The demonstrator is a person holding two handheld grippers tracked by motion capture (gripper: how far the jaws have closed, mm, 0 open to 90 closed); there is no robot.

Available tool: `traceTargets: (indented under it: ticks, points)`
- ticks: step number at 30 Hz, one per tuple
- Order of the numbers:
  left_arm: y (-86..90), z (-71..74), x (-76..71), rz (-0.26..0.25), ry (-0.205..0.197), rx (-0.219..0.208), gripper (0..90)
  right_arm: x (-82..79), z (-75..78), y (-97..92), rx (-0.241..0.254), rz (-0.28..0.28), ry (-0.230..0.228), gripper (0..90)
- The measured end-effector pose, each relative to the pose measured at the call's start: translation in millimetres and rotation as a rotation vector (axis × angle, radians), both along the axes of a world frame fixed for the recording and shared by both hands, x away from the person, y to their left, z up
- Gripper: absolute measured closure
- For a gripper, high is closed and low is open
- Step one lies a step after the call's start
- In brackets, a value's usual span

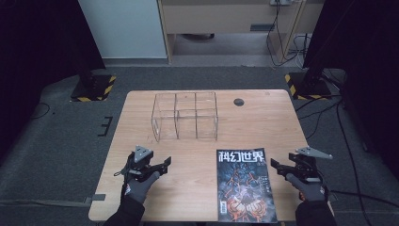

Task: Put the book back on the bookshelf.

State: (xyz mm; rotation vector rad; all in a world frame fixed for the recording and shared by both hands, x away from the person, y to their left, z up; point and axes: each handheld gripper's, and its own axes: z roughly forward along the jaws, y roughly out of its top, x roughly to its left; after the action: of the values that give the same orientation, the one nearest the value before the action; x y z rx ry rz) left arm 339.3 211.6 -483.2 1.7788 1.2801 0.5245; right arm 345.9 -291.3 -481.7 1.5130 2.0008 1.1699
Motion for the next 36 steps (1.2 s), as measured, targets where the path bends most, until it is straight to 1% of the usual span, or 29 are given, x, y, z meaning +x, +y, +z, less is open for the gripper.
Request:
traceTargets:
  ticks: [1, 2, 5, 8, 9, 11, 13, 14, 16, 17, 19, 20, 21, 22, 24, 27, 29, 36]
  points:
    - [0.0, 0.0, 0.0, 0.0, 0.0, 0.0, 20.0, 0.0, 0.0, 0.0, 0.0, 0.0, 0.0, 14.7]
    - [-5.9, 0.2, -0.9, -0.011, -0.002, 0.005, 20.0, -0.4, 0.0, 2.6, -0.001, 0.005, 0.0, 14.7]
    - [-11.4, 0.4, -2.1, -0.019, -0.001, 0.0, 20.0, -1.1, -0.4, 4.6, -0.004, 0.009, 0.005, 14.6]
    - [-20.5, 0.2, -3.6, -0.04, -0.005, -0.005, 20.0, -2.4, -1.2, 6.7, -0.006, 0.013, 0.006, 14.6]
    - [-26.6, -0.2, -4.6, -0.053, -0.005, -0.008, 20.0, -3.6, -1.5, 7.9, -0.005, 0.016, 0.01, 14.7]
    - [-29.6, -0.6, -5.2, -0.061, -0.004, -0.012, 20.0, -3.9, -1.6, 8.5, -0.005, 0.018, 0.011, 14.8]
    - [-39.4, -1.8, -7.6, -0.079, -0.007, -0.014, 20.0, -5.6, -2.0, 10.7, -0.009, 0.021, 0.006, 15.1]
    - [-39.4, -1.8, -7.6, -0.079, -0.007, -0.014, 20.0, -5.6, -2.0, 10.7, -0.009, 0.021, 0.006, 15.1]
    - [-45.6, -2.5, -9.4, -0.096, -0.009, -0.008, 20.0, -7.2, -1.6, 12.2, -0.005, 0.024, 0.005, 15.1]
    - [-51.5, -3.5, -10.7, -0.11, -0.01, 0.0, 20.0, -8.7, -2.1, 14.2, -0.004, 0.033, 0.002, 15.1]
    - [-54.2, -4.0, -11.1, -0.116, -0.01, -0.001, 20.0, -9.4, -2.9, 16.2, -0.006, 0.038, 0.003, 15.2]
    - [-58.9, -4.9, -11.7, -0.126, -0.009, 0.0, 20.0, -9.9, -3.3, 17.2, -0.007, 0.044, 0.007, 15.3]
    - [-58.9, -4.9, -11.7, -0.126, -0.009, 0.0, 20.0, -9.9, -3.3, 17.2, -0.007, 0.044, 0.007, 15.3]
    - [-61.1, -5.4, -11.9, -0.13, -0.01, 0.001, 20.0, -10.5, -4.1, 18.7, -0.009, 0.051, 0.007, 15.5]
    - [-66.6, -6.4, -12.2, -0.14, -0.01, 0.003, 20.1, -11.4, -4.5, 20.2, -0.005, 0.047, 0.008, 15.7]
    - [-69.7, -6.8, -12.6, -0.14, -0.012, 0.011, 20.3, -12.0, -5.1, 20.6, -0.005, 0.053, 0.008, 15.8]
    - [-72.5, -7.5, -12.8, -0.152, -0.009, 0.011, 21.2, -12.6, -6.7, 21.3, -0.007, 0.052, 0.012, 16.0]
    - [-83.5, -10.7, -14.0, -0.173, -0.002, 0.019, 21.4, -12.2, -14.7, 24.7, -0.029, 0.06, 0.027, 16.5]
